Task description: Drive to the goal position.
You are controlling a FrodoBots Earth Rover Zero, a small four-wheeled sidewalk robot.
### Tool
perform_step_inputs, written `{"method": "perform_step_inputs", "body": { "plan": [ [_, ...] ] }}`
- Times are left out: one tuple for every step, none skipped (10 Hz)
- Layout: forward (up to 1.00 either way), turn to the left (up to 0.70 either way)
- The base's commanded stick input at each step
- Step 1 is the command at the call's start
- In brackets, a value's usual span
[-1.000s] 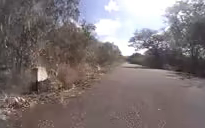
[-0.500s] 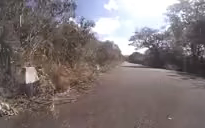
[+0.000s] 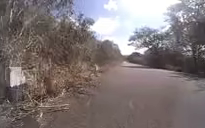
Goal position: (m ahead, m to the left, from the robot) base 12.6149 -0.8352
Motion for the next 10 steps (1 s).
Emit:
{"method": "perform_step_inputs", "body": {
  "plan": [
    [0.5, 0.0],
    [0.5, 0.0],
    [0.5, 0.0],
    [0.5, 0.0],
    [0.5, 0.0],
    [0.5, 0.0],
    [0.5, 0.0],
    [0.5, -0.19],
    [0.5, -0.45],
    [0.5, -0.5]
  ]
}}
